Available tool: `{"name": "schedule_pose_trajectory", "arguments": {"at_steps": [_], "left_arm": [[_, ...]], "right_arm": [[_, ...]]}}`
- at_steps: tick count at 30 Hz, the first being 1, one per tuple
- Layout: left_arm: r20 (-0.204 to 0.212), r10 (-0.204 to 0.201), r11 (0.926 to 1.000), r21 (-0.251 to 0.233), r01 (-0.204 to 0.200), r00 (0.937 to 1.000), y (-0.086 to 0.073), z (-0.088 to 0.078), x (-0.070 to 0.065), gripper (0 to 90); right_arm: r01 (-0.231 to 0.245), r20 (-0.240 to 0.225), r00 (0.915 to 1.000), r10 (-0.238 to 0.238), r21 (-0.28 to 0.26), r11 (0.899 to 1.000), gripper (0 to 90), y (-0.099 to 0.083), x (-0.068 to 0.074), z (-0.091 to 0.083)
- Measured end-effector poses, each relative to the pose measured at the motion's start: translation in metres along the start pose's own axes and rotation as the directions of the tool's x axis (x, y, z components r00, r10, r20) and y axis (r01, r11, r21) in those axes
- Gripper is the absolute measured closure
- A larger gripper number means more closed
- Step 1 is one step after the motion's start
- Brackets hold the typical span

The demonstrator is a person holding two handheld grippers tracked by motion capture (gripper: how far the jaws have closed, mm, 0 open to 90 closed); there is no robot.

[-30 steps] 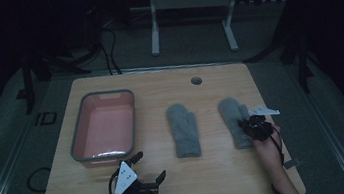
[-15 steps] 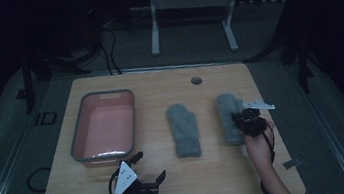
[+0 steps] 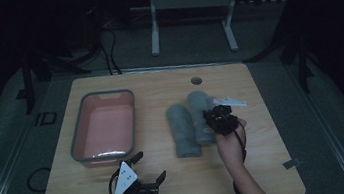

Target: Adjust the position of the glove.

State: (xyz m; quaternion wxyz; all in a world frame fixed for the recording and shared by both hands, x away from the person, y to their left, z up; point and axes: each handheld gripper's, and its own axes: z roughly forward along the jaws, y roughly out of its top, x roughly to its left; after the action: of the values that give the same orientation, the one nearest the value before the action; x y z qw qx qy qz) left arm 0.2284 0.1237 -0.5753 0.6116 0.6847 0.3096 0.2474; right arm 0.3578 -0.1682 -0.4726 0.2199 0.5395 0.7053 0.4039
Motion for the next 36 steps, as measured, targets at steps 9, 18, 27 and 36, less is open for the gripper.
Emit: {"name": "schedule_pose_trajectory", "arguments": {"at_steps": [9,18,27,36], "left_arm": [[-0.002,-0.003,1.0,0.0,0.003,1.0,0.0,0.0,0.0,1.0],[-0.002,0.005,1.0,0.008,-0.005,1.0,0.0,0.0,0.0,1.1],[-0.005,0.0,0.9999,0.012,0.0,1.0,0.0,0.001,0.0,1.1],[-0.024,0.015,0.9986,0.052,-0.014,0.9996,0.002,0.005,-0.002,1.1]], "right_arm": [[0.022,-0.035,0.9992,-0.02,0.039,0.999,84.1,-0.012,0.044,0.027],[0.024,-0.032,0.9993,-0.021,0.092,0.995,83.6,-0.031,0.046,0.05],[0.043,-0.058,0.9977,-0.036,0.112,0.993,77.3,-0.036,0.039,0.054],[0.099,-0.124,0.9878,-0.095,0.031,0.995,37.8,-0.023,0.027,0.026]]}}
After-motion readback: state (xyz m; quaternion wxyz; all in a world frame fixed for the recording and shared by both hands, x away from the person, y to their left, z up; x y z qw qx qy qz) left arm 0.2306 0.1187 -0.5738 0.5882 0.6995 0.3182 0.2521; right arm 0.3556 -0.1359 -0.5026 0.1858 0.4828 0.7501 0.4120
